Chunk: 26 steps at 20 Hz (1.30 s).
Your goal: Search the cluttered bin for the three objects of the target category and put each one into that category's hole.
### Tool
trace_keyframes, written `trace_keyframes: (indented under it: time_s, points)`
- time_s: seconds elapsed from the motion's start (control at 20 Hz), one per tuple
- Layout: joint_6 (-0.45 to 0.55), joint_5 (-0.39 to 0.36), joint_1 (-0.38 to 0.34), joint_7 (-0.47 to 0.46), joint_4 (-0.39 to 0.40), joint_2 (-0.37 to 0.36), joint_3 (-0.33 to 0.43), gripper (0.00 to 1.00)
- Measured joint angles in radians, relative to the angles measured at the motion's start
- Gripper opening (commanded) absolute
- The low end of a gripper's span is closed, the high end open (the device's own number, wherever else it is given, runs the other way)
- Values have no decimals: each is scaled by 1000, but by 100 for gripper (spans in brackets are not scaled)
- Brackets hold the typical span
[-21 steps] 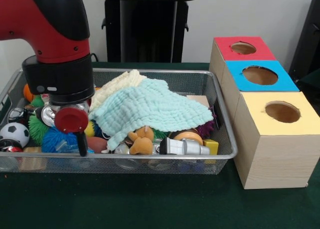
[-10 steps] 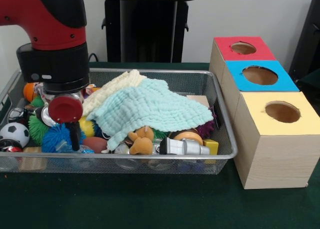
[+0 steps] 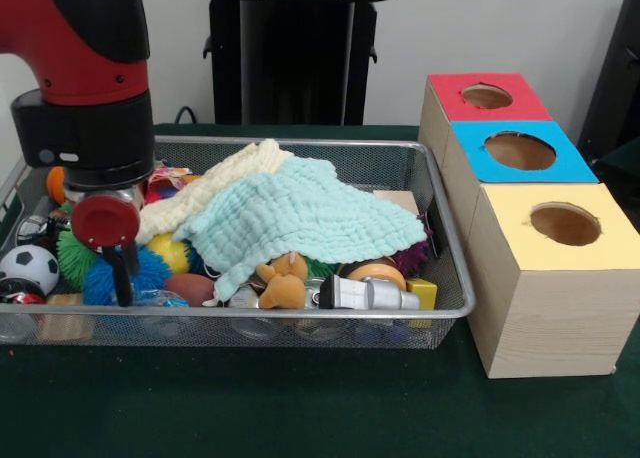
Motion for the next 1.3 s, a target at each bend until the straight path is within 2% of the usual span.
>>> trace_keyframes:
  time_s: [0.2, 0.45, 0.75, 0.8, 0.95, 1.3]
  points:
    - [-4, -10, -10, 0, -1, 26, 2, 100]
    - [-43, 8, -27, 0, 23, 21, -1, 100]
    - [-146, 51, -45, 26, 139, -53, -38, 100]
    - [-187, 70, -46, 49, 184, -89, -62, 100]
    - [-244, 88, -47, 89, 234, -129, -99, 100]
    - [-376, 108, -63, 163, 310, -148, -180, 100]
